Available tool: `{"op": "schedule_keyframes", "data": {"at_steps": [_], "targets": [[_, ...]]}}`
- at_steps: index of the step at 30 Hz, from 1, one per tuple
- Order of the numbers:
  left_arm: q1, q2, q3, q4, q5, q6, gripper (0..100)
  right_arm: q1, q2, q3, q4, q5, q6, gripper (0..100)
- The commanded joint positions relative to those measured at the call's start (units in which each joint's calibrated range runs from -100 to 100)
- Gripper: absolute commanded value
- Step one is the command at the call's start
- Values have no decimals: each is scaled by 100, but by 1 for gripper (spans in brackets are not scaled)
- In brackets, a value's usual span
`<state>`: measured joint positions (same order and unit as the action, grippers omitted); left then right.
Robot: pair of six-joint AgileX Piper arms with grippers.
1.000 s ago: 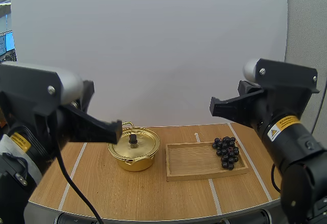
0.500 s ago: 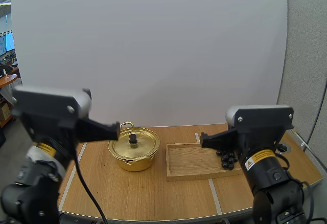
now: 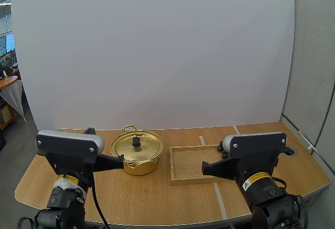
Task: Open the pot, put the pineapple inside, and close it
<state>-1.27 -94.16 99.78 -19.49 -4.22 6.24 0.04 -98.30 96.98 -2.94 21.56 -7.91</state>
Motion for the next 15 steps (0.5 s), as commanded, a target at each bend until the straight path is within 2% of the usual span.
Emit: {"op": "schedule_keyframes", "data": {"at_steps": [1,5,11,15], "targets": [[10,26,22,53,646,9,0,-24,-47,11,18,439,-63,0],[10,26,22,53,1368,1,0,-24,-47,11,18,688,-63,0],[178,26,22,53,2075,-373,0,-24,-47,11,7,1221,-63,0],[210,26,22,69,2719,-534,0,-24,-47,11,7,1221,-63,0]]}}
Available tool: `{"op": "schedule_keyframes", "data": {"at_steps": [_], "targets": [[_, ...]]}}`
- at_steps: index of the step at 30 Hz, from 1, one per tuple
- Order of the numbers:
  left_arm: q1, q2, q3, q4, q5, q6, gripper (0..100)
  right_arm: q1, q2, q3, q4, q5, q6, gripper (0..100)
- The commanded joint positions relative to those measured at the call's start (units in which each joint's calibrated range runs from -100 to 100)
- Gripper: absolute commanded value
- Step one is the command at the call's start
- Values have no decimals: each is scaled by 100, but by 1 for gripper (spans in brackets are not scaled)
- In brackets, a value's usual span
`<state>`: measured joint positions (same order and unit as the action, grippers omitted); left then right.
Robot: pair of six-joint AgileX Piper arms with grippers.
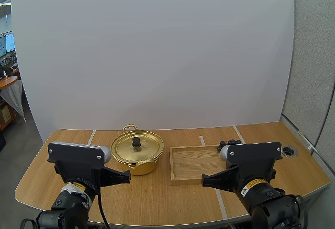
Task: Open the pot, put the pineapple inside, and close it
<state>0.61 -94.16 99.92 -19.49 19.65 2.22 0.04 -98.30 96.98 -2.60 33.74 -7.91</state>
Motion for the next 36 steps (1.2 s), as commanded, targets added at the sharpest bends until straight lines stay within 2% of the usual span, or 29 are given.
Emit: {"op": "schedule_keyframes", "data": {"at_steps": [1,13,21,36], "targets": [[22,26,8,116,497,-136,0,-24,-47,11,-28,3,-63,0],[22,26,8,155,845,-478,0,-24,-47,11,-28,70,-63,0],[22,26,8,155,867,-487,0,-24,-47,302,-28,-427,-63,0],[23,26,8,183,845,-468,0,-24,-47,302,-4,-407,-63,0]]}}
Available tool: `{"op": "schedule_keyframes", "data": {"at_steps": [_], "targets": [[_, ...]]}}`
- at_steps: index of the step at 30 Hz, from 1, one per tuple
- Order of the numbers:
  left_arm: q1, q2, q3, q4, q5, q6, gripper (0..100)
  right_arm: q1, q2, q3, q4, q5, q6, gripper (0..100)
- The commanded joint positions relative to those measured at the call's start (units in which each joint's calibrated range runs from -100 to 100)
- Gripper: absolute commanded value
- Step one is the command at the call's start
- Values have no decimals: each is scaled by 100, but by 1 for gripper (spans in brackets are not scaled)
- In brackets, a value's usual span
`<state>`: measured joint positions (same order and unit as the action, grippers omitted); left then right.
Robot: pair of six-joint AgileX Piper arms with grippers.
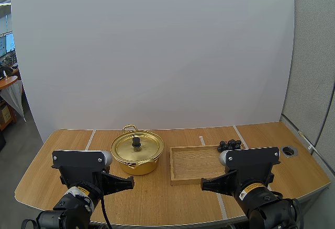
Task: Open the pot, put the pineapple inside, and close it
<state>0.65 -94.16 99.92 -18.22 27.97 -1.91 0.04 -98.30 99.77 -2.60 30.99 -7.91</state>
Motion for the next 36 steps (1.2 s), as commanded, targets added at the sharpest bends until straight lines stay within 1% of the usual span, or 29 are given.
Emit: {"op": "schedule_keyframes", "data": {"at_steps": [1,27,29,33,36], "targets": [[20,26,8,71,-23,-54,0,-24,-47,23,-4,-132,-63,0],[20,26,8,111,-59,-44,0,43,-170,23,22,-201,-63,0],[20,26,8,173,-98,-44,0,43,-170,23,22,-201,-63,0],[20,-62,8,676,-254,-74,0,43,-170,23,22,-201,-63,0],[85,-584,8,846,190,-175,0,43,-170,23,22,-201,-63,0]]}}
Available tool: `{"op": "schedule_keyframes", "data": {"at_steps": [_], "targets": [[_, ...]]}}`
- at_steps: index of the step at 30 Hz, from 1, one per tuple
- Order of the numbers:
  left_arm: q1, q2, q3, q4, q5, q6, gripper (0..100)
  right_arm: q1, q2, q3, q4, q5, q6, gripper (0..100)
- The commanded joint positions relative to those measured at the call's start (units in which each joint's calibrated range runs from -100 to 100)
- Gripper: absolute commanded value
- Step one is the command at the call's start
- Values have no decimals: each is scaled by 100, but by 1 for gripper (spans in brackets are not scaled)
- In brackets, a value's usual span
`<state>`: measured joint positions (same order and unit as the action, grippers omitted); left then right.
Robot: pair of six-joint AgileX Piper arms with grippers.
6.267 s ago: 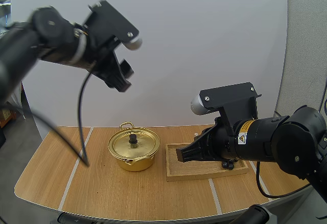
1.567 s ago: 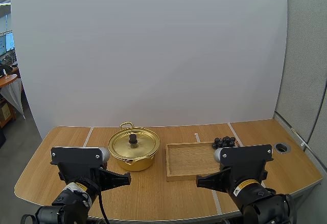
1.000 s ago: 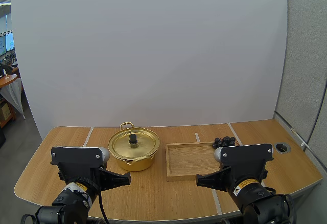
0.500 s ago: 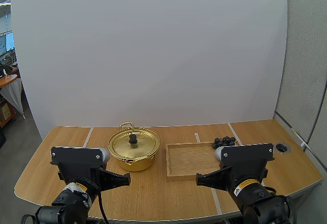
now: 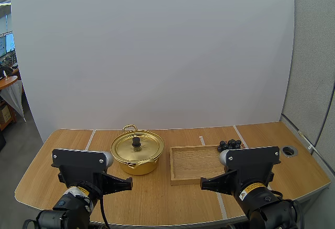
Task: Open the pot, put the pineapple inside, and close it
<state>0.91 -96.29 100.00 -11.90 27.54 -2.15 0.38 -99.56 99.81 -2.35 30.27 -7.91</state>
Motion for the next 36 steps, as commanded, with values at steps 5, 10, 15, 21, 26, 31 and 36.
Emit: {"op": "schedule_keyframes", "data": {"at_steps": [5,10,15,21,26,31,36], "targets": [[84,-371,0,356,328,-303,0,8,-44,19,-3,-129,-63,0],[84,-371,0,356,326,-405,0,8,-44,19,-3,-129,-63,0],[84,-371,0,665,346,-947,0,8,-44,19,-3,-129,-63,0],[84,-371,0,1366,425,-1821,0,8,-44,19,-3,-129,-63,0],[84,-371,0,1387,445,-1785,0,8,-44,19,-3,-129,-63,0],[84,-371,0,1387,445,-1785,0,8,-44,19,-3,-129,-63,0],[84,-371,0,1387,383,-1775,0,8,-44,19,-3,-129,-63,0]]}}
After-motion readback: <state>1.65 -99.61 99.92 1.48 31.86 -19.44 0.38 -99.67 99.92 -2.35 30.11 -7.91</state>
